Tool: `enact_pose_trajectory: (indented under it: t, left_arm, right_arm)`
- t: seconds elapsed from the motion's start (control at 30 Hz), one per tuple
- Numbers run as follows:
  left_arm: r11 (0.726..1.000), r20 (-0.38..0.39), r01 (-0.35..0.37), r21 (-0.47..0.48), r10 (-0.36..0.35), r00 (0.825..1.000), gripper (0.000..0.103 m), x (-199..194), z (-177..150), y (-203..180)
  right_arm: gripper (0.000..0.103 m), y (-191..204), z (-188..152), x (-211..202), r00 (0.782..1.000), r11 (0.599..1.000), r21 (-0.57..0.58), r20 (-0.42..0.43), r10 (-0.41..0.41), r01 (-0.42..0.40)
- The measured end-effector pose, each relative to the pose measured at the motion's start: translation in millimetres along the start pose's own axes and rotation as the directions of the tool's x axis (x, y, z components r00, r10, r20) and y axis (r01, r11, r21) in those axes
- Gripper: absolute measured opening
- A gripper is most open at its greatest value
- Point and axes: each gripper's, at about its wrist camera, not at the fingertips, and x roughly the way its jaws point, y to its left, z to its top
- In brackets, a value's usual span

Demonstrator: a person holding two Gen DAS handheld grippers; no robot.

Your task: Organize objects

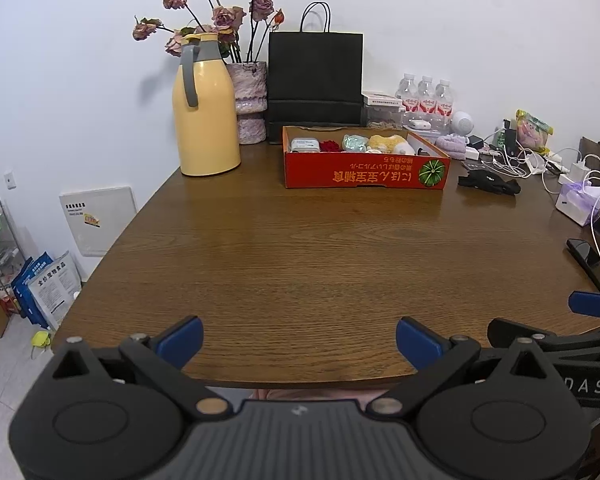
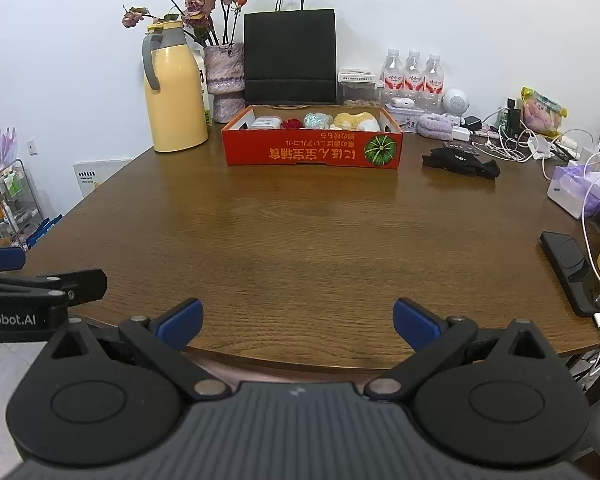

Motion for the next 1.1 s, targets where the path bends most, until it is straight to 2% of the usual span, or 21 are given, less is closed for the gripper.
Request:
enact_pose_trajectory:
  t: [1.1]
  left_arm:
    - [1.0, 0.012, 0.003, 0.018, -0.003, 1.0, 0.103, -3.2, -2.6, -4.1]
  right_arm:
    - [0.103, -2.5, -1.3, -0.5, 1.0, 1.0, 0.015, -0.005, -0.005, 0.006]
